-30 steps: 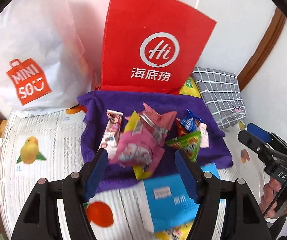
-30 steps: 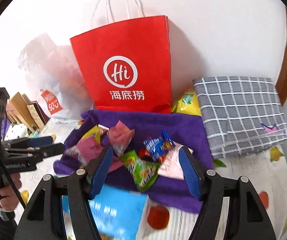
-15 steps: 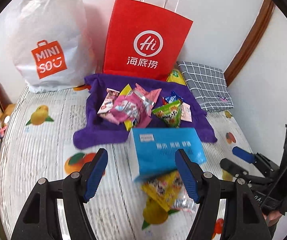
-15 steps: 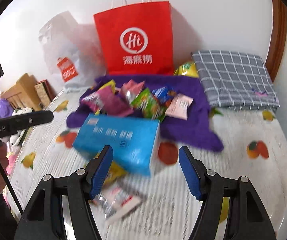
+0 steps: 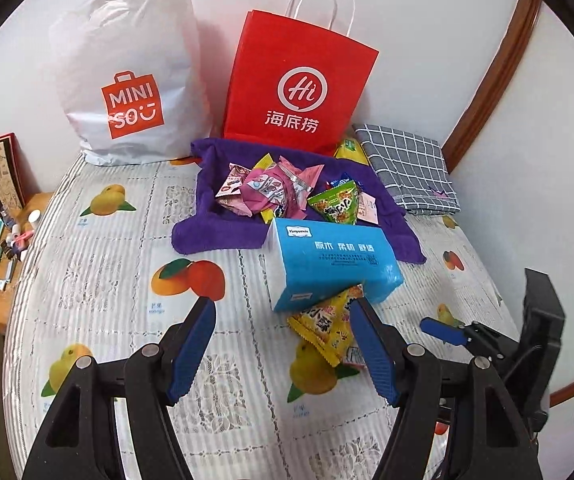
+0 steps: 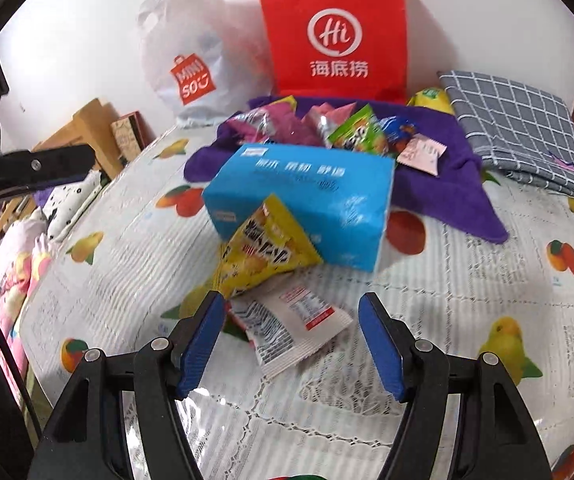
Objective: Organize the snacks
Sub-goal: 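Move both tools back toward the remaining snacks beside the tissue box, then grasp the white red-labelled packet with the right tool while the left tool grasps the yellow chip bag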
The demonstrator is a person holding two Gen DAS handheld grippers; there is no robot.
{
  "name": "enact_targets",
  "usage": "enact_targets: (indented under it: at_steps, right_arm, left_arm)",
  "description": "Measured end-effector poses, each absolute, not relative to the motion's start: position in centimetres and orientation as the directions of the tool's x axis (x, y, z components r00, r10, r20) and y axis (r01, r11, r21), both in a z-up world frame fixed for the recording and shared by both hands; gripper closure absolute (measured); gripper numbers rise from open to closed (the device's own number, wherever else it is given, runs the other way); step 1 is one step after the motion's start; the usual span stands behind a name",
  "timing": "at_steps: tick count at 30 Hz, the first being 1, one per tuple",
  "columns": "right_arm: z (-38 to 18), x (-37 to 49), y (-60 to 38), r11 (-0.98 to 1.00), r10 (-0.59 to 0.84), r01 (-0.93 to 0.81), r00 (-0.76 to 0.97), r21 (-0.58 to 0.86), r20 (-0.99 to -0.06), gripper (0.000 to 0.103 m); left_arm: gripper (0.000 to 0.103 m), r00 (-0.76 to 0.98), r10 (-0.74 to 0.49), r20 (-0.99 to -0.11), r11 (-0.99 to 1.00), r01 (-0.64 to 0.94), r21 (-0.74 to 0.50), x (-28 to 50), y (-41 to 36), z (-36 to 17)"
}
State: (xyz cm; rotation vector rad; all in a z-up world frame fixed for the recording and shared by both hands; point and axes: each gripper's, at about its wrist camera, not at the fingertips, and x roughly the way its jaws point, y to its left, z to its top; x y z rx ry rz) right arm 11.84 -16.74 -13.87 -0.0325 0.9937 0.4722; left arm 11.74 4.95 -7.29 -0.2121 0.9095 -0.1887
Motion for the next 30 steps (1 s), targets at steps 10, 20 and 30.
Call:
enact_targets:
  at_steps: [10, 20, 30]
  right_arm:
    - [-15.7, 12.1, -15.8, 0.891, 0.353, -0.427, 0.43, 0.158, -0.831, 0.033]
    - [-17.9, 13.3, -14.2, 0.848, 0.33, -0.521, 0.38, 0.094, -0.864, 0.033]
    - [-19.8, 14.4, -12.9, 0.802, 0.343, -0.59, 0.334, 0.089, -0.878, 0.028]
  left_arm:
    - [0.035, 0.581, -0.248, -0.775, 0.964, 0.071, -0.255, 11.7, 4.5, -8.0]
    - [0.035, 0.57, -0.259, -0.78, 0.962, 0.078, -0.263, 12.9, 4.1, -8.1]
    - [0.035, 0.554, -0.278, -0.785, 0.958, 0.098, -0.271, 14.0, 3.7, -8.5]
